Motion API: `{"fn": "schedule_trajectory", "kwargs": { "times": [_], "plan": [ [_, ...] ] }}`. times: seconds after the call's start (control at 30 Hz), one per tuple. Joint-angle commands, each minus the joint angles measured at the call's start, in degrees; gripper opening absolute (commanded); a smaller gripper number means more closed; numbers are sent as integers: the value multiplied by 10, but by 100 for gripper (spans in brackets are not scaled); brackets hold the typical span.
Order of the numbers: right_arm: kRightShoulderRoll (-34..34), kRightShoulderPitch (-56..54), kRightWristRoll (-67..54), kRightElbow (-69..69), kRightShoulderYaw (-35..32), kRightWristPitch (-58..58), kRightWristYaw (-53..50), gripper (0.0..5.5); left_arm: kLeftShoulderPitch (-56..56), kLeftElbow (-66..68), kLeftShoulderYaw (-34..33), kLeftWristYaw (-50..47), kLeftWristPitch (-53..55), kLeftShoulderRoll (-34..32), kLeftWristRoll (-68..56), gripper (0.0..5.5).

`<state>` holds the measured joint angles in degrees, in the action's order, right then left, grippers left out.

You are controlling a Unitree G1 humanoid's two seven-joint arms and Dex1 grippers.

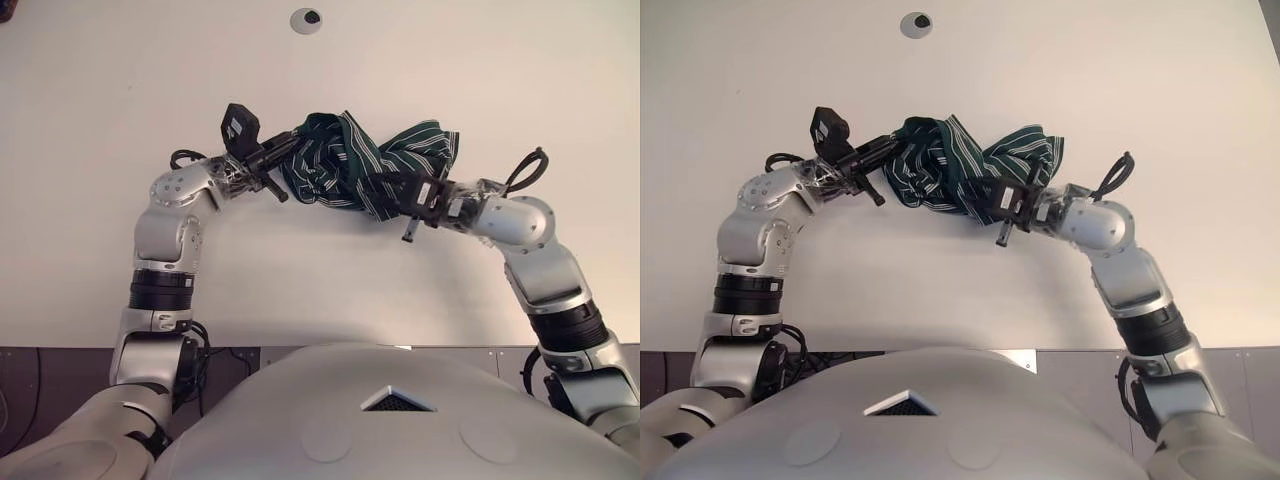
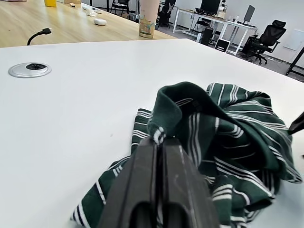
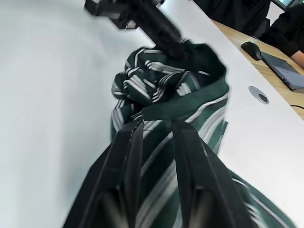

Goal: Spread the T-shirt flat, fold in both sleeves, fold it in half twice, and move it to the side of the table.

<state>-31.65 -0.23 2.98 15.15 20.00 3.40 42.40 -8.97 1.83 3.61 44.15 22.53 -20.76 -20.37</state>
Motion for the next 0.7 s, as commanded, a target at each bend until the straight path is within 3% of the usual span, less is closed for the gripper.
{"fn": "schedule_trajectory", "kwargs": {
  "times": [0.03,0.2,0.47,0.7],
  "plan": [
    [19,22,33,1,10,-8,-40,126,-8,-14,-1,12,22,-20,-4,0],
    [30,48,71,10,26,-7,-73,194,-12,-21,-2,21,36,-30,-7,0],
    [28,55,137,3,40,-32,-119,194,-11,-34,-1,18,48,-31,-11,0],
    [33,42,156,-7,27,-56,-160,88,-5,-38,-1,11,47,-25,-10,0]
  ]
}}
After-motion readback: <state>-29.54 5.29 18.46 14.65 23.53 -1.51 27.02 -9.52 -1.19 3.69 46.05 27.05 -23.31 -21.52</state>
